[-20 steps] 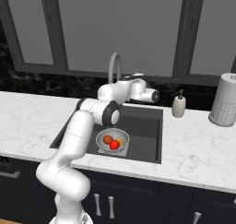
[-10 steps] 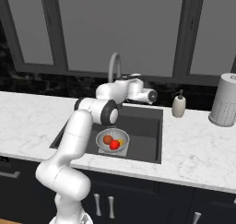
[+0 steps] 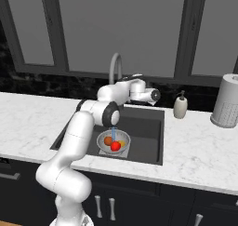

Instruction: Put the colander in the sink, put the mango, orange, apple in the colander, and turn on the sink faucet and pour water over the colander.

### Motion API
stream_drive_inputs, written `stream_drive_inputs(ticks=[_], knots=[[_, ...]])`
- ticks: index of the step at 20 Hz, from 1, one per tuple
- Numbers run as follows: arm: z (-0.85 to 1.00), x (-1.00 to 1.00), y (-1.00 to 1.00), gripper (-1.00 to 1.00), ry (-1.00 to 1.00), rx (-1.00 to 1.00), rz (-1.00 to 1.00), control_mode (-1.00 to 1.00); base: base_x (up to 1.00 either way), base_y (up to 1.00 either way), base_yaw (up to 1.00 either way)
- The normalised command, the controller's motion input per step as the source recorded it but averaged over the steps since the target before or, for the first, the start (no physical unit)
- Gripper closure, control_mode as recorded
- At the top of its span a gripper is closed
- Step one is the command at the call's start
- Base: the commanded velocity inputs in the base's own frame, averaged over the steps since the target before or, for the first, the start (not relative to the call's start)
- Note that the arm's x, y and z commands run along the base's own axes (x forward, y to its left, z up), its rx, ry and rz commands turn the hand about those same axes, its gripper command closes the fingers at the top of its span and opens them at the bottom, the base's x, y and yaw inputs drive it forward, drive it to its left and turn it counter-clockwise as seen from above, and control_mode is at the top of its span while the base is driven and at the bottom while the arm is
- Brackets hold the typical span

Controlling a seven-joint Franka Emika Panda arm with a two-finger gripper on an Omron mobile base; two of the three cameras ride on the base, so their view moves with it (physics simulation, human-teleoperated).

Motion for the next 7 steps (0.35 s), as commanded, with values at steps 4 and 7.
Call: stream_drive_inputs(ticks=[4, 7], knots=[[0.0, -0.34, -0.58, 1.0, 0.0, 0.0, -0.02, -1.0, 0.0, 0.0, 0.0], [0.1, -0.62, -0.44, 1.0, 0.0, 0.03, 0.0, -1.0, 0.0, 0.0, 0.0]])
